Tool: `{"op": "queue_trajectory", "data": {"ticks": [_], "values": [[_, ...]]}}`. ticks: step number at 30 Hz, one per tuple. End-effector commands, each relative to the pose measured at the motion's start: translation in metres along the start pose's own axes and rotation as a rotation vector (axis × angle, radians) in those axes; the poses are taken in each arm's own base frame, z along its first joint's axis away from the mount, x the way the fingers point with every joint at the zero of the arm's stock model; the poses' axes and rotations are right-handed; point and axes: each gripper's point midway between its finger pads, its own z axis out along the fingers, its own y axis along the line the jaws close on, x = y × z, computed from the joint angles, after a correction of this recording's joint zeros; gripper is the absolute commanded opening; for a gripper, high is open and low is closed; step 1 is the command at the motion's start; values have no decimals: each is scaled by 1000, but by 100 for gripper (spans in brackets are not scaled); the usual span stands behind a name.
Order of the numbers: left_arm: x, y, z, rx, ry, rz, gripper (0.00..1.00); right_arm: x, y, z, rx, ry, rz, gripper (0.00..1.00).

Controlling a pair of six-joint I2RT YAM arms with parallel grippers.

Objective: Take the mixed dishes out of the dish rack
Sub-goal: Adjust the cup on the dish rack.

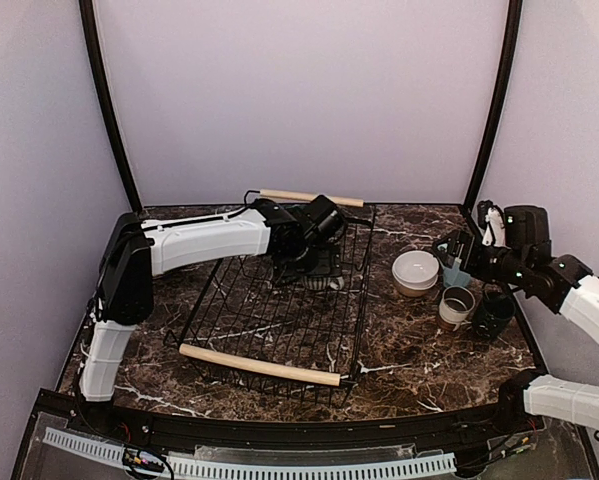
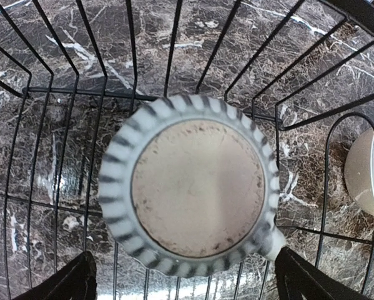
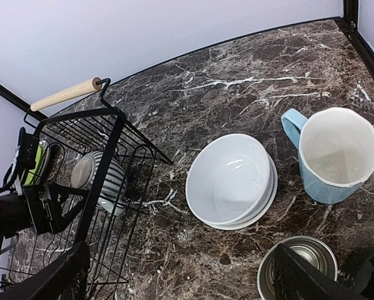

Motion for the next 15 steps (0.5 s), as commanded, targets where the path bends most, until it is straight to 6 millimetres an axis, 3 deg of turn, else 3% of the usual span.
{"op": "queue_trajectory", "data": {"ticks": [1, 9, 15], "values": [[6, -9, -3, -1, 1, -41, 99, 2, -2, 1, 1, -6, 9, 99], [17, -7, 6, -84, 12, -95, 99, 7, -4, 3, -4, 5, 19, 99], [20, -22, 18, -57, 18, -115, 99, 7, -4, 2, -3, 2, 22, 99]]}}
